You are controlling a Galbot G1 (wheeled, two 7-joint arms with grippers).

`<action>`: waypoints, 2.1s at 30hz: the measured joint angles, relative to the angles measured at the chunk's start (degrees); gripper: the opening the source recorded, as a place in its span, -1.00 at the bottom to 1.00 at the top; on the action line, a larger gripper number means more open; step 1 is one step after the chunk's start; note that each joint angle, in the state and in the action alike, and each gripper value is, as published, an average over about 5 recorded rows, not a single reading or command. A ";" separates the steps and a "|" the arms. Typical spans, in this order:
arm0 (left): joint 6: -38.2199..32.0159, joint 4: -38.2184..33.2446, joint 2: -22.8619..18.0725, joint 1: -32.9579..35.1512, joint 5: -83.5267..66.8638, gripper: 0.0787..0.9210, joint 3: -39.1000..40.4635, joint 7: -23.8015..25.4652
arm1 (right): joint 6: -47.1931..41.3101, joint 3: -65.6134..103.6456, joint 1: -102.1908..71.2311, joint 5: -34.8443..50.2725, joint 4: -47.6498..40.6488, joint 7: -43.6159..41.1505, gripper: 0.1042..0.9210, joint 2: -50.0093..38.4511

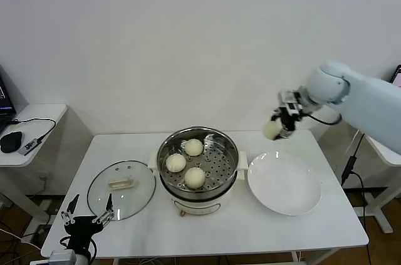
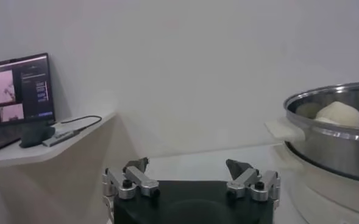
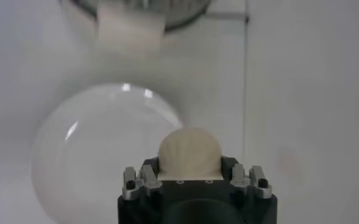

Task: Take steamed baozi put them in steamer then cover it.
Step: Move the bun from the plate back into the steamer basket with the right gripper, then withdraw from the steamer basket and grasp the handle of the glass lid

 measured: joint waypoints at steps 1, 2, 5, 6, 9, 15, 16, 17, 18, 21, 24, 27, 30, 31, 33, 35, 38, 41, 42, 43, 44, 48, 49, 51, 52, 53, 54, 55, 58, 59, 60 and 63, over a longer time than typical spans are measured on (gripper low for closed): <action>-0.01 0.01 -0.03 -0.03 -0.03 0.77 -0.05 0.00 | -0.86 -0.60 0.73 1.38 0.32 0.58 0.24 0.93; -0.03 0.02 -0.08 -0.06 -0.05 0.77 -0.09 -0.01 | -1.73 -1.14 1.35 2.72 0.58 1.21 0.24 1.91; -0.07 0.01 -0.23 -0.13 -0.04 0.77 -0.16 -0.03 | -4.23 -2.40 2.43 6.08 1.06 3.11 0.25 4.97; -0.08 -0.02 -0.28 -0.15 -0.02 0.77 -0.17 -0.03 | -5.03 -2.77 2.56 7.01 1.12 3.74 0.25 6.03; -0.09 -0.21 -0.52 -0.29 0.01 0.77 -0.25 -0.04 | -7.32 -3.89 2.34 9.38 1.04 5.65 0.26 9.22; 0.11 -1.03 -1.32 -0.44 -0.08 0.77 -0.24 0.00 | -11.00 -5.91 0.08 12.12 0.14 8.86 0.25 14.74; 0.12 -1.13 -1.43 -0.43 -0.09 0.77 -0.23 0.01 | -11.46 -6.12 -0.38 12.33 -0.06 9.23 0.25 15.43; 0.12 -1.18 -1.50 -0.42 -0.12 0.77 -0.24 0.01 | -11.90 -6.31 -0.87 12.48 -0.28 9.56 0.25 16.06; 0.11 -1.19 -1.54 -0.41 -0.15 0.77 -0.29 0.01 | -12.28 -6.48 -1.36 12.60 -0.52 9.83 0.25 16.60; 0.08 -1.20 -1.54 -0.35 -0.28 0.77 -0.44 0.00 | -13.08 -6.84 -2.78 12.72 -1.30 10.37 0.26 17.78; 0.04 -1.32 -1.61 -0.33 -0.32 0.77 -0.47 0.00 | -13.48 -6.97 -4.04 12.47 -2.09 10.75 0.26 18.60; 0.01 -1.39 -1.65 -0.36 -0.31 0.77 -0.47 -0.01 | -13.69 -7.00 -5.20 11.89 -2.96 11.20 0.26 19.38; -0.01 -1.38 -1.65 -0.47 -0.30 0.77 -0.46 -0.01 | -13.83 -6.91 -6.34 11.16 -3.92 11.62 0.26 20.21; -0.01 -1.36 -1.65 -0.53 -0.29 0.77 -0.44 -0.02 | -13.87 -6.83 -6.70 10.92 -4.24 11.74 0.26 20.48; -0.02 -1.29 -1.67 -0.61 -0.28 0.77 -0.41 -0.01 | -13.97 -6.60 -7.36 10.48 -4.87 11.92 0.26 21.01; -0.02 -1.24 -1.69 -0.67 -0.28 0.77 -0.38 -0.01 | -14.07 -6.37 -7.93 10.08 -5.40 11.99 0.26 21.46; -0.02 -1.21 -1.70 -0.71 -0.28 0.77 -0.41 -0.01 | -14.20 -6.17 -8.47 9.56 -5.93 11.92 0.25 21.78; -0.02 -1.10 -1.70 -0.73 -0.29 0.77 -0.45 -0.01 | -14.22 -5.98 -8.64 9.11 -6.11 11.68 0.28 21.79; -0.02 -1.06 -1.70 -0.74 -0.29 0.77 -0.46 -0.01 | -14.19 -5.89 -8.65 8.99 -6.10 11.55 0.31 21.77; -0.02 -1.03 -1.70 -0.75 -0.29 0.77 -0.46 0.00 | -14.15 -5.80 -8.64 8.89 -6.07 11.41 0.36 21.73; -0.01 -1.00 -1.70 -0.78 -0.29 0.77 -0.46 0.00 | -14.09 -5.70 -8.60 8.81 -6.04 11.27 0.41 21.66; 0.09 -1.00 -1.72 -0.94 -0.32 0.77 -0.34 0.05 | -13.67 -5.18 -8.03 8.46 -5.54 10.55 0.65 21.04; 0.13 -1.02 -1.72 -0.99 -0.34 0.77 -0.29 0.06 | -13.50 -5.01 -7.78 8.33 -5.34 10.30 0.70 20.79; 0.20 -1.09 -1.69 -1.05 -0.37 0.77 -0.21 0.10 | -13.06 -4.63 -7.21 7.99 -4.91 9.75 0.74 20.19; 0.21 -1.13 -1.66 -1.07 -0.38 0.77 -0.19 0.10 | -12.78 -4.40 -6.90 7.80 -4.65 9.46 0.75 19.81; 0.22 -1.15 -1.62 -1.11 -0.39 0.77 -0.18 0.11 | -12.50 -4.14 -6.62 7.63 -4.38 9.21 0.76 19.40; 0.23 -1.16 -1.57 -1.15 -0.40 0.77 -0.19 0.11 | -12.23 -3.84 -6.38 7.47 -4.05 9.01 0.76 18.92; 0.23 -1.12 -1.52 -1.22 -0.43 0.77 -0.20 0.11 | -11.99 -3.49 -6.20 7.33 -3.66 8.87 0.76 18.39; 0.19 -0.79 -1.45 -1.50 -0.57 0.77 -0.23 0.09 | -11.42 -2.13 -6.11 6.97 -2.13 9.13 0.76 16.39; 0.15 -0.63 -1.45 -1.59 -0.61 0.77 -0.24 0.08 | -11.25 -1.58 -6.26 6.90 -1.49 9.56 0.76 15.60; 0.08 -0.47 -1.44 -1.67 -0.64 0.77 -0.23 0.06 | -11.05 -0.99 -6.50 6.92 -0.78 10.24 0.76 14.75; -0.24 0.04 -1.39 -1.89 -0.66 0.77 -0.23 -0.01 | -10.37 1.05 -8.06 7.64 1.82 13.88 0.76 11.77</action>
